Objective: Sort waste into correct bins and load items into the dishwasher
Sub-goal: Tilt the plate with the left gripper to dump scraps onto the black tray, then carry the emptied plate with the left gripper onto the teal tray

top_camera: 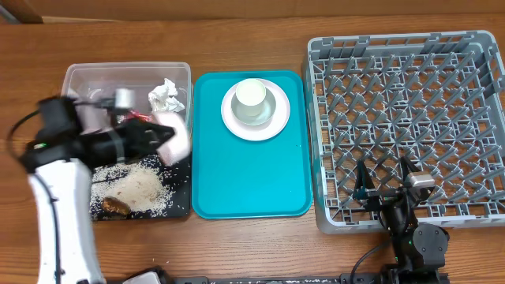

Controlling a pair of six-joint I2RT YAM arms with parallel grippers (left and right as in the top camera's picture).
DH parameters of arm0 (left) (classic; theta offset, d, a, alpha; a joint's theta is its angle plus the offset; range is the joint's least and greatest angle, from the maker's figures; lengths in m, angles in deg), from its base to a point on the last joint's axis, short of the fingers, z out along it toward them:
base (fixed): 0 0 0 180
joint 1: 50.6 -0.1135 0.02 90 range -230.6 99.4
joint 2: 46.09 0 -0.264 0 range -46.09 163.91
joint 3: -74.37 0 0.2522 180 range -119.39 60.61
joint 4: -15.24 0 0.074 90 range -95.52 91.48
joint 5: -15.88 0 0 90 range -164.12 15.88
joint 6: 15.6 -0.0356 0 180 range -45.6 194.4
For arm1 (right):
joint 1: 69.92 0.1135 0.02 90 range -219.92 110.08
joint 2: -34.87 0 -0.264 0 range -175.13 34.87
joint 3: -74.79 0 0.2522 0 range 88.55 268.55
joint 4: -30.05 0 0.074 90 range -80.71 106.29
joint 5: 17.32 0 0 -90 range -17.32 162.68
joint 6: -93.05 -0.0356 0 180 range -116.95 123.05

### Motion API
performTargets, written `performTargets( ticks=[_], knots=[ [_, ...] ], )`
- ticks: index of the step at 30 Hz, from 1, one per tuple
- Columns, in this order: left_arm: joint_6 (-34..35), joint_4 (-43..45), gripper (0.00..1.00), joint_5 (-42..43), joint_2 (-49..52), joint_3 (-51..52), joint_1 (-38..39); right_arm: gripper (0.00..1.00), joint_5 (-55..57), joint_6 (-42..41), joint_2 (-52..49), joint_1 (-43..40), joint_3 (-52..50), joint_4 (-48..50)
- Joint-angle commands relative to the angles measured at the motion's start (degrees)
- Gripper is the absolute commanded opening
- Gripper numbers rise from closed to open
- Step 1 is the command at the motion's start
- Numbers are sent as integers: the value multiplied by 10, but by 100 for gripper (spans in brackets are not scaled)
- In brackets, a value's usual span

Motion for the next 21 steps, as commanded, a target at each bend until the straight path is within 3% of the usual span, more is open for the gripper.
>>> performTargets(
  ticks=[1,7,11,15,21],
  knots=[
    [146,30,4,-204,-25,-10,130,100,-1,2,6,-2,-6,3],
    [250,89,4,-445,2,-10,376,100,-1,2,6,-2,-6,3],
    [286,125,4,-566,47,-10,498,100,-1,2,6,-2,-6,3],
    [303,138,4,-635,102,-10,570,100,-1,2,6,-2,-6,3],
    [306,163,4,-645,173,-10,603,100,-1,2,6,-2,-6,3]
  ],
)
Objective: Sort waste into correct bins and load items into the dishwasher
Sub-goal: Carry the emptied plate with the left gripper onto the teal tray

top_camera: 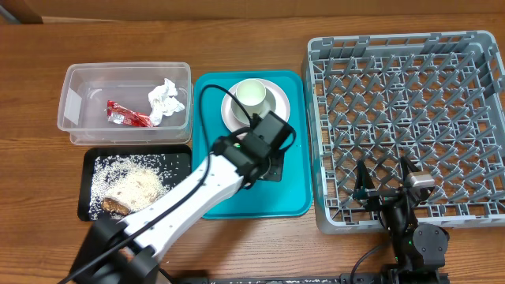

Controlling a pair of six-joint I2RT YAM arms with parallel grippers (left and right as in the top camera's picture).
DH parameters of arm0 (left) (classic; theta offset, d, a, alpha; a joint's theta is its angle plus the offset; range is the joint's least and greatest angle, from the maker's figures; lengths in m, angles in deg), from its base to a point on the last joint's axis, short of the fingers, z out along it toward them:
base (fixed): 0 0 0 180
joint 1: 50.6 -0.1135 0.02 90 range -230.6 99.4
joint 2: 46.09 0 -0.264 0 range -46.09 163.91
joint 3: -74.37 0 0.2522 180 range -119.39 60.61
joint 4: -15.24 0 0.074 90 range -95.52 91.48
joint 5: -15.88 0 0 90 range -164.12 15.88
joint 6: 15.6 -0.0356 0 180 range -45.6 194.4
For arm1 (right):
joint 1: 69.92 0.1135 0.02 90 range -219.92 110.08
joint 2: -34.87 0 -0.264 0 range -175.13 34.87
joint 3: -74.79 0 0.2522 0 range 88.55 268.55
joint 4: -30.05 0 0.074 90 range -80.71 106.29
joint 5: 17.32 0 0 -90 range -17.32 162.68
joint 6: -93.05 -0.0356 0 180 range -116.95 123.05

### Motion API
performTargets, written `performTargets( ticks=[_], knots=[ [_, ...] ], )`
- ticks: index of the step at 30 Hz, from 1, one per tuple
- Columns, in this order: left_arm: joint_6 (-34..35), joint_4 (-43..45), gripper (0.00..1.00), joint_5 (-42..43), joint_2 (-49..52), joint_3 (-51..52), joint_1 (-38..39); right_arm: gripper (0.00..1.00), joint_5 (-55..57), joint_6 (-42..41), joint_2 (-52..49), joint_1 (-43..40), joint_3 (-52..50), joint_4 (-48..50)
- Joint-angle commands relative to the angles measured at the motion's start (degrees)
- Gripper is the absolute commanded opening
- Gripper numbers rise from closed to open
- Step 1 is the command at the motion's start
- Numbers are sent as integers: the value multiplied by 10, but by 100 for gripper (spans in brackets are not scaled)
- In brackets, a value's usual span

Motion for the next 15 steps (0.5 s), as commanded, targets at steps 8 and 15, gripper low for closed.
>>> performTargets(
  ticks=[8,15],
  knots=[
    [16,7,15,-50,54,-9,4,100,-1,2,6,-2,-6,3],
    [-8,30,51,-65,54,-20,-2,100,-1,2,6,-2,-6,3]
  ],
)
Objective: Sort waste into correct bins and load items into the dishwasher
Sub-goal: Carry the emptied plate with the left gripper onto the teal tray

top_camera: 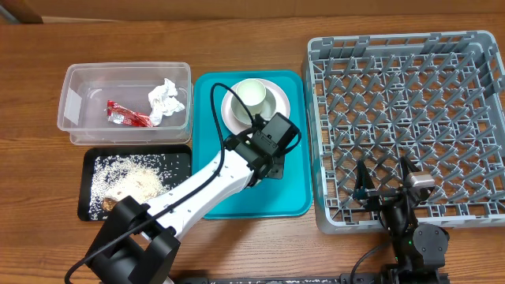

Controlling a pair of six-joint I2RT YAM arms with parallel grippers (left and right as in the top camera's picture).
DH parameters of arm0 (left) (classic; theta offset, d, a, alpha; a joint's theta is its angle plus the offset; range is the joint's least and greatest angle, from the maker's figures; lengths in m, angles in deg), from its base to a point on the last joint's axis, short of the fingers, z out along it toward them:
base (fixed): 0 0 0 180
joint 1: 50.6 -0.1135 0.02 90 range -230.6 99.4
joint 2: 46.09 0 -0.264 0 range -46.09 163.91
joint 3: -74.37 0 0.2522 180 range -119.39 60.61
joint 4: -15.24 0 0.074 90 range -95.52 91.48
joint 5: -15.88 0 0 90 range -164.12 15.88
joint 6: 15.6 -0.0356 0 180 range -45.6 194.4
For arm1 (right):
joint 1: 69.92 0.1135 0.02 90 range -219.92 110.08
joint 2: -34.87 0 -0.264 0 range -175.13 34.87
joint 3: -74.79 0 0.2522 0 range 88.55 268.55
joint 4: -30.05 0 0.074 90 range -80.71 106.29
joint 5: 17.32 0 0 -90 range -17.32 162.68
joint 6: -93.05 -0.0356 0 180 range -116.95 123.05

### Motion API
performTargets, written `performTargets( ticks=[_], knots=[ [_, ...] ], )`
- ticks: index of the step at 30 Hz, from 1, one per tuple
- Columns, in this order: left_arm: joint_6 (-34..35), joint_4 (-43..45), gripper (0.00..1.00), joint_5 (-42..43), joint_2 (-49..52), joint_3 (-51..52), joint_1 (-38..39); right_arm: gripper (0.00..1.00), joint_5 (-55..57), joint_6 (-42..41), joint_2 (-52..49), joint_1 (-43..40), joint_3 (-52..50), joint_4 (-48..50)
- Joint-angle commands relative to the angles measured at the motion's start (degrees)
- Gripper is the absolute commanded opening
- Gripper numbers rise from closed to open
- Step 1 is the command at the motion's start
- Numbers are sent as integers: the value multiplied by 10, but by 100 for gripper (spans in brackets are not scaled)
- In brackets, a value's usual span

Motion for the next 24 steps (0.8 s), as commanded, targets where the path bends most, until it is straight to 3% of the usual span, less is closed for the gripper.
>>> performTargets(
  ticks=[1,6,11,16,24],
  knots=[
    [-22,-4,52,-21,5,-26,-7,100,-1,2,6,-2,-6,3],
    [-26,-70,50,-7,2,-109,-30,100,-1,2,6,-2,-6,3],
    [-50,-121,53,68,-5,-195,-57,100,-1,2,6,-2,-6,3],
    [-52,-120,61,70,-5,-227,-62,100,-2,2,6,-2,-6,3],
    [-36,-94,57,85,-5,-228,-91,100,-26,-2,6,-2,-6,24]
  ],
)
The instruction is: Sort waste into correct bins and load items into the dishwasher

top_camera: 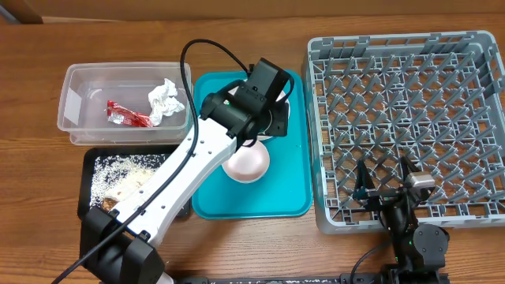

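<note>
My left arm reaches across the teal tray (288, 197), and my left gripper (274, 122) is down at the white plate (286, 110) at the tray's far end. The wrist covers the fingers, so their state does not show. The pale green cup that stands on the plate is hidden under the gripper. A pinkish-white bowl (246, 162) lies on the tray just in front of the gripper, free of it. My right gripper (384, 186) rests open at the front edge of the grey dish rack (410, 79), holding nothing.
A clear plastic bin (75, 102) at the left holds crumpled white paper (164, 99) and a red wrapper (126, 116). A black tray (87, 207) with spilled rice and food scraps lies in front of the bin. My left arm partly crosses it.
My left gripper has moved from the middle of the teal tray to the plate at its far end. The pinkish-white bowl now shows on the tray where the arm covered it.
First my left gripper held the pinkish-white bowl over the black tray of rice. Then the arm was over the middle of the teal tray, near the plate and cup. Now the bowl lies free on the tray and the gripper is at the plate. My right arm never moved.
</note>
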Controlling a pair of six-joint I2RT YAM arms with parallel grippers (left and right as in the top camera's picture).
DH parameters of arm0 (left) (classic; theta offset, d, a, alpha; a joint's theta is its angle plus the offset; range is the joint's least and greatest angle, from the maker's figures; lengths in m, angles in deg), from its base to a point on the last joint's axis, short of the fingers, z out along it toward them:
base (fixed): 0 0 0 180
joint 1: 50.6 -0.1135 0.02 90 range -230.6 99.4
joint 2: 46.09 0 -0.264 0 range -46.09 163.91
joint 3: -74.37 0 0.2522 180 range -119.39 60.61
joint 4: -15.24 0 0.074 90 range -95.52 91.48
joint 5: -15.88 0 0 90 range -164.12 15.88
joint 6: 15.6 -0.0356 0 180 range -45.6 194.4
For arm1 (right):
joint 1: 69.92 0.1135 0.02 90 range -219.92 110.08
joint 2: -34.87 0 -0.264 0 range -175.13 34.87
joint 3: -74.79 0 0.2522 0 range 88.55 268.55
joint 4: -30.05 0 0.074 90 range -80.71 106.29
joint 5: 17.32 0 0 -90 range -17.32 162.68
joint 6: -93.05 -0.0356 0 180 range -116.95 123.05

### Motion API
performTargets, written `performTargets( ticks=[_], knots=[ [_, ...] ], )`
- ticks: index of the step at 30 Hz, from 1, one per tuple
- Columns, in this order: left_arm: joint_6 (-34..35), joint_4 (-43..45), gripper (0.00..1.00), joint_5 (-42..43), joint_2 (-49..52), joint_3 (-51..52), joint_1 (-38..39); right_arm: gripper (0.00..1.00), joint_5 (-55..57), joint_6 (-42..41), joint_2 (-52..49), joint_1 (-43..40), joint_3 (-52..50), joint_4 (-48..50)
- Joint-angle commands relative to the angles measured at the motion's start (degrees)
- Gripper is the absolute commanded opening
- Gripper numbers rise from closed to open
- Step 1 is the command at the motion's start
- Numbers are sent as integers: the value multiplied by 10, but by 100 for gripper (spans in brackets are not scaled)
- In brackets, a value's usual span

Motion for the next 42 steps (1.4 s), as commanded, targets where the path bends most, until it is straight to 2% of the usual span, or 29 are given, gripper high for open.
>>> performTargets(
  ticks=[1,6,12,19,22,26,31,42],
  knots=[
    [15,5,57,19,-7,-11,-23,100,-37,-3,6,-2,-5,15],
    [53,9,56,22,-7,-11,-62,100,-48,-47,-1,-2,59,-68],
    [53,33,56,21,-7,-11,-94,100,-37,-47,-77,-2,242,-199],
    [53,44,55,-3,-6,-11,-103,100,-38,-46,-302,-2,523,-365],
    [54,52,50,-10,-5,-11,-103,100,-50,-43,-411,-2,639,-411],
    [56,70,48,-14,2,-11,-103,100,-168,-59,-538,-2,759,-411],
    [56,70,48,-28,30,-10,-103,100,-365,-93,-626,-2,795,-416],
    [56,117,47,-30,130,-10,-107,100,-302,-83,-786,-1,795,-482]
  ],
)
